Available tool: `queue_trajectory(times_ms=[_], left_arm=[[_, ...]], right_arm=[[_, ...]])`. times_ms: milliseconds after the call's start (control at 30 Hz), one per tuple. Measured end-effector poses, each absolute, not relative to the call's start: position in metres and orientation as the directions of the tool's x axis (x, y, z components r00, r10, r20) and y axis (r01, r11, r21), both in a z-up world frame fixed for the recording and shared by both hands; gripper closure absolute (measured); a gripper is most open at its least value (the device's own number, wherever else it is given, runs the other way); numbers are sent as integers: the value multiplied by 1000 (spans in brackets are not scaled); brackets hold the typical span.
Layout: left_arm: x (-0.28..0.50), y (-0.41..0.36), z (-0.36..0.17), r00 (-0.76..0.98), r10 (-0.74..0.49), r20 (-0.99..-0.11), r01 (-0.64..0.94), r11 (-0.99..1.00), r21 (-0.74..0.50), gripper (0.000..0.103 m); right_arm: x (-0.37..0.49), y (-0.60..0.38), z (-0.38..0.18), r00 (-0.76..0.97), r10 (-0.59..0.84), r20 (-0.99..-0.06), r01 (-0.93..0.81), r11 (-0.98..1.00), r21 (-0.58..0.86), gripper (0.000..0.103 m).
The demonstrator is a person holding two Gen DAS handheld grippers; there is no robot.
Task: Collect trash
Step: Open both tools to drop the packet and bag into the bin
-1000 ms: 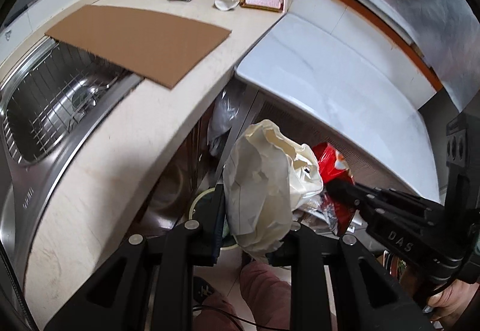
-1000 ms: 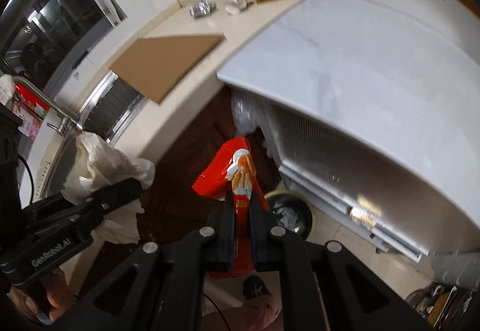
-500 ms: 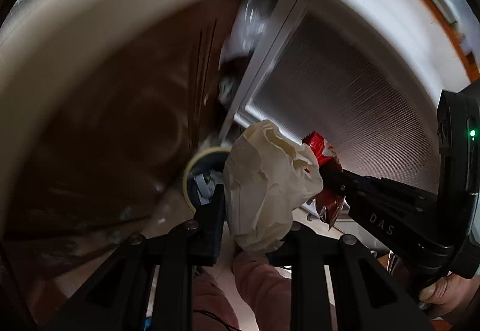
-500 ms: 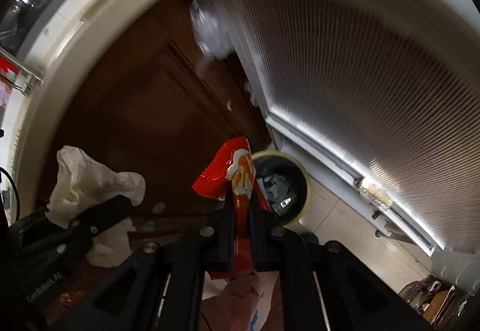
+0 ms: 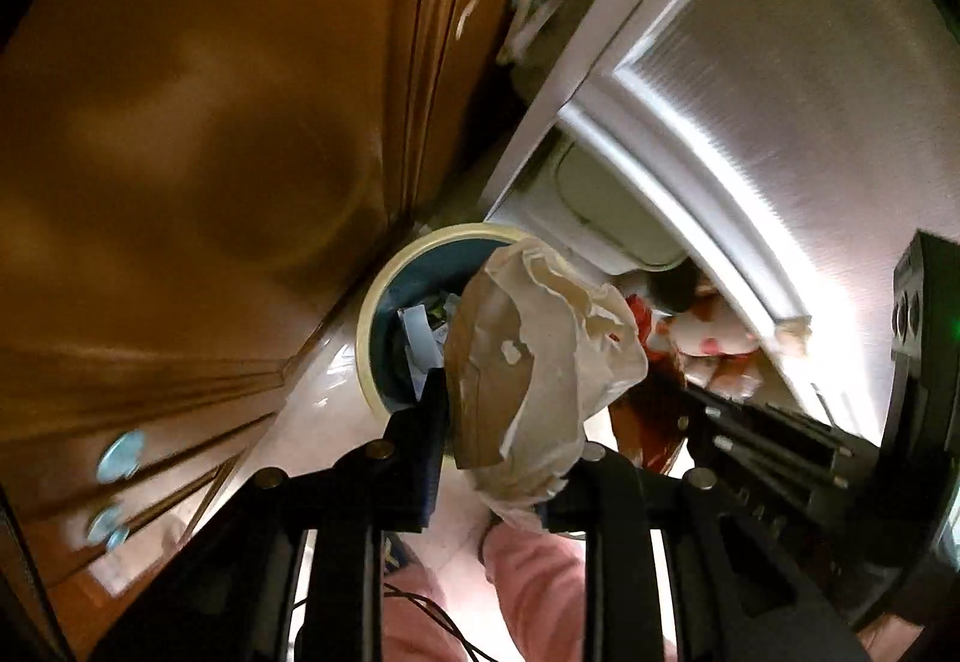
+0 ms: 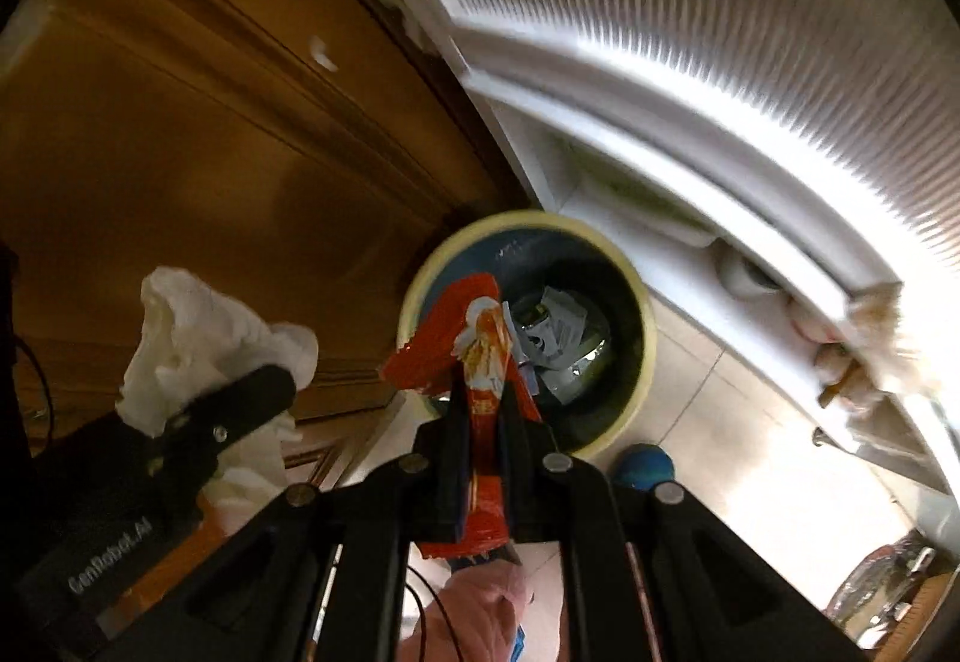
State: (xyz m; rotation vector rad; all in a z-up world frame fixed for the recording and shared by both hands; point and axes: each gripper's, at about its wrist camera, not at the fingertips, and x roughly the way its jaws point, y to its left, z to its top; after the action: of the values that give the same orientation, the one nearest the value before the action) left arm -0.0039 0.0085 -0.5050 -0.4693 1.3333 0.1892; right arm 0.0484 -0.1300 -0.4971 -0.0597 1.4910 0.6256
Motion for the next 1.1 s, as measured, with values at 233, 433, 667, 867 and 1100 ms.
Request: queue_trajectory(times_ms=[233,433,667,867,1100], left_arm=[[16,13,-572,181,-147,-972,-379,902,-207,74],[25,7,-594,133,-158,-978,-362,911,-196,53],[32,3,-597,126,-137,-982,-370,912,-175,33],[29,7,-580,129,-124,-984,-384,909,-165,33],[24,6,-536,156,-111,-982,-364,917,-162,33]], right_arm=[[62,-124,-570,-52,349,-936,-371,863,343,82],[70,-129,-591,-53,334,-941,-361,872,330,71],[71,-138,-589,-32,314,-949,-354,884,304,68],[65,-143,-579,-24,293,-956,-392,877,279,68],[66,-148,-544,-4,294,-956,-399,876,271,68]])
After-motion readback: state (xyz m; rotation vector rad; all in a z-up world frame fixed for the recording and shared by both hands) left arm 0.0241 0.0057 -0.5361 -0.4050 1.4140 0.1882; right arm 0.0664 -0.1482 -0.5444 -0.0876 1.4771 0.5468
